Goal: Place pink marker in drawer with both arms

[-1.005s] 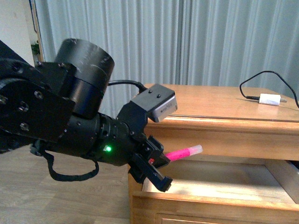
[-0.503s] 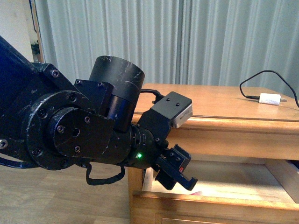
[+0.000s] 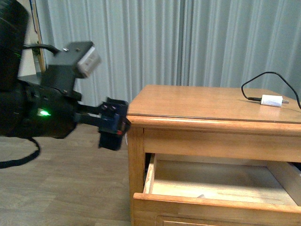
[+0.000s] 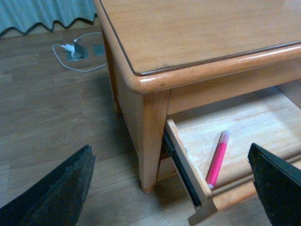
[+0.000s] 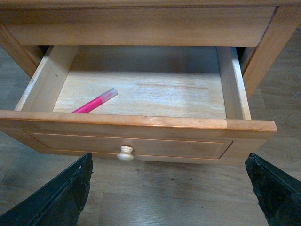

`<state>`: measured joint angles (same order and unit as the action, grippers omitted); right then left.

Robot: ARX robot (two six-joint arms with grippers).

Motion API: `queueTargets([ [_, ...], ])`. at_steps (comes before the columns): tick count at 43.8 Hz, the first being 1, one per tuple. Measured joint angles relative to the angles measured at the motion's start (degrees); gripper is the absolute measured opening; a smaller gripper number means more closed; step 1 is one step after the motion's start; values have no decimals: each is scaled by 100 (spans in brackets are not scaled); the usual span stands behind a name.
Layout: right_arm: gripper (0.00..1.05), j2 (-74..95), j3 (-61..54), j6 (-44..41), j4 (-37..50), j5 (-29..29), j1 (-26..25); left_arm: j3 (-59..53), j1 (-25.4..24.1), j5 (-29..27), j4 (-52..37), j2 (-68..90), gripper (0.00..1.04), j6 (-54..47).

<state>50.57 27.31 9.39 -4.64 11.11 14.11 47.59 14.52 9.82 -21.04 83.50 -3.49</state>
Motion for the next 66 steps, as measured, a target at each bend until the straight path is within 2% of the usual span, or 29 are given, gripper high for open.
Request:
queueTargets([
  [9,96,0,0,0,0,0,0,-977,-356,254,302,-1650,99,286],
  [18,96,0,0,0,0,0,0,-2153,-1191,509,1104,-3665,99,699],
  [27,96,0,0,0,0,0,0,-2302,-1373,409,1156,-3856,99,695],
  [28,96,0,0,0,0,0,0,-2361,-1384,254,1008,-3869,96,634],
  [30,96,0,0,0,0,0,0,-2719,-1399,-520,173,-3965,86,520],
  [33,96,0,0,0,0,0,0,-3021,-1425,-922,-321,-4105,75,479],
  [49,96,0,0,0,0,-4,-9,-3993,-1451,-984,-407,-5069,5,396],
  [66,96,0,0,0,0,0,-9,-4435,-1451,-984,94,-6008,4,380],
])
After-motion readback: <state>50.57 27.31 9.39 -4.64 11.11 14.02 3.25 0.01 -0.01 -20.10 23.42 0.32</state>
